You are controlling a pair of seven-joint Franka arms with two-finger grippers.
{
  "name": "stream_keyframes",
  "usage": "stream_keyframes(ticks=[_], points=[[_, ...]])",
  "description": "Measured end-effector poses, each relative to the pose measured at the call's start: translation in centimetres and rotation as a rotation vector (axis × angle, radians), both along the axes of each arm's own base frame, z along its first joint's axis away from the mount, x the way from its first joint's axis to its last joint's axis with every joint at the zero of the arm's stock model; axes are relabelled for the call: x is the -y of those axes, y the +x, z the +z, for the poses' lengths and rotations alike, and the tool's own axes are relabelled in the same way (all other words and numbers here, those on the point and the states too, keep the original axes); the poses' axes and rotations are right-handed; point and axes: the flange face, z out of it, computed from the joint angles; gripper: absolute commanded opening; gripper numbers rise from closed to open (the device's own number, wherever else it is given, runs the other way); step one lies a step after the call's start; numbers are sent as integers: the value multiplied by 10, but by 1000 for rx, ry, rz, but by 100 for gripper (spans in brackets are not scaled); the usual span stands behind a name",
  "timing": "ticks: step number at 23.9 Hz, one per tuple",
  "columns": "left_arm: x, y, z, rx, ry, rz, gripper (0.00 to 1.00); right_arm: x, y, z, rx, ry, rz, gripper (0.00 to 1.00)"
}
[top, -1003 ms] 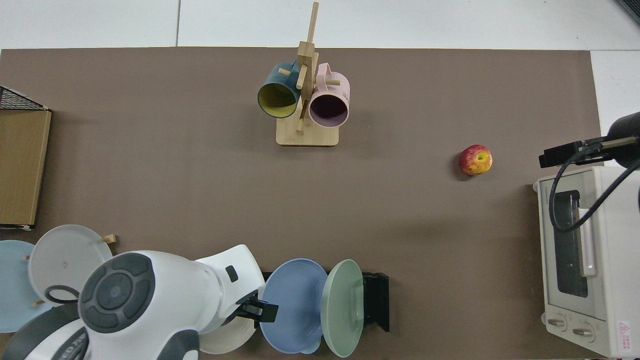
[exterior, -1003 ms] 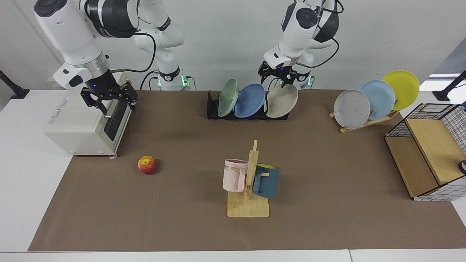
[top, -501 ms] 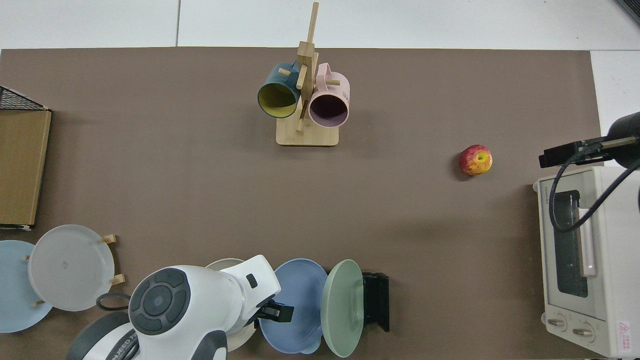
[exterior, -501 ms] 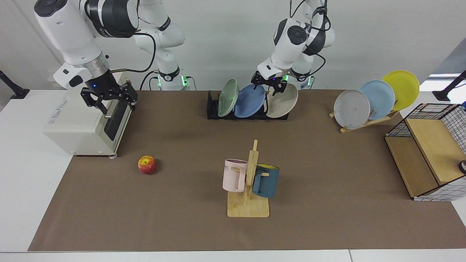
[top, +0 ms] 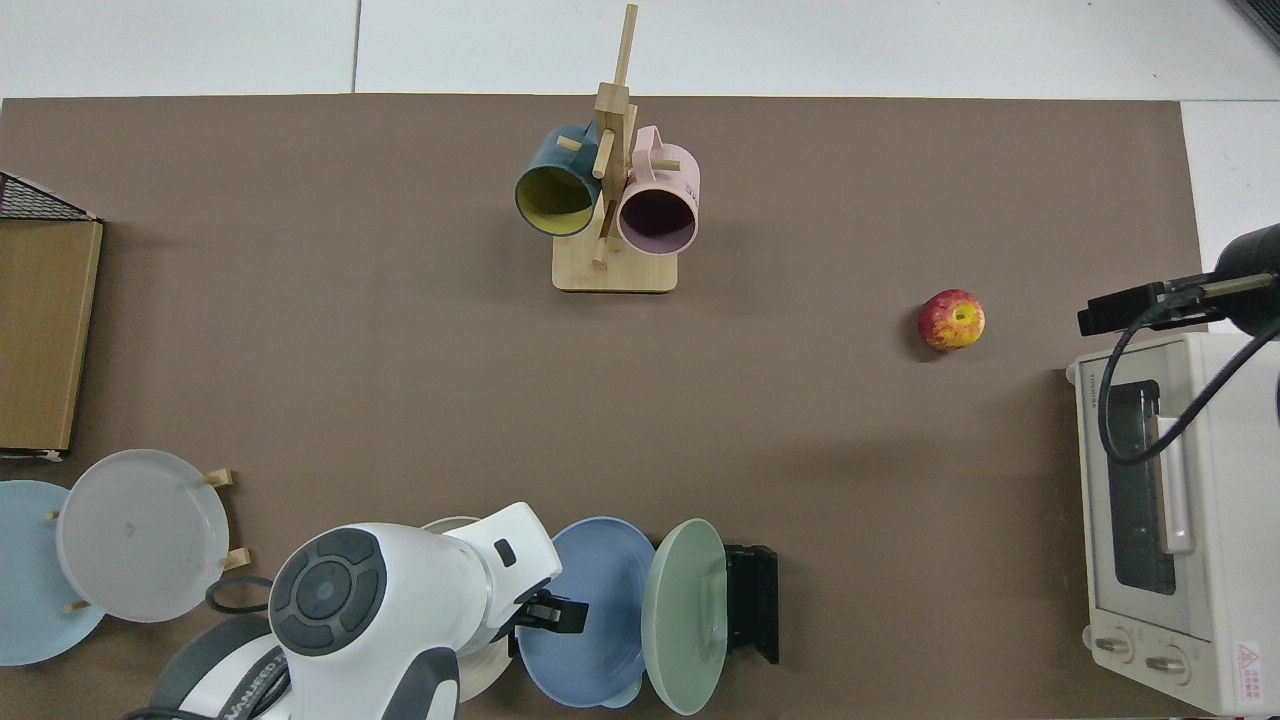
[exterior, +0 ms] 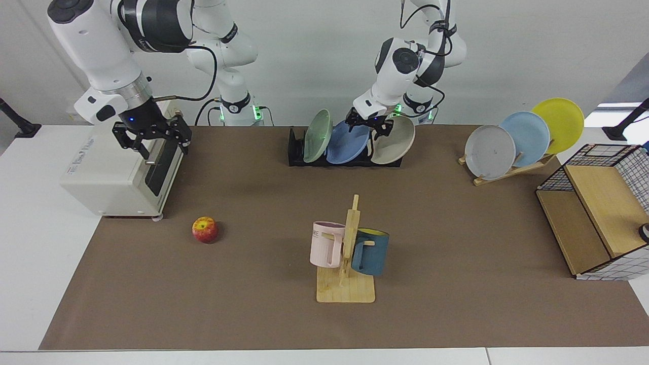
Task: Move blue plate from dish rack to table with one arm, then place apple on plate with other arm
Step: 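Reach the left gripper down to the blue plate in the rack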
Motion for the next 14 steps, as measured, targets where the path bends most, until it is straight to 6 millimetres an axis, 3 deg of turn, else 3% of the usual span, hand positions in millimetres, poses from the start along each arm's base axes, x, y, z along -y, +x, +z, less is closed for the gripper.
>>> stream_keyframes(ticks=[7,14], points=[[6,-6,-5,-1,10,23,40,0,0,0,0,0,0,100],[5,-6,-5,-2,10,26,25,0,0,0,0,0,0,100]])
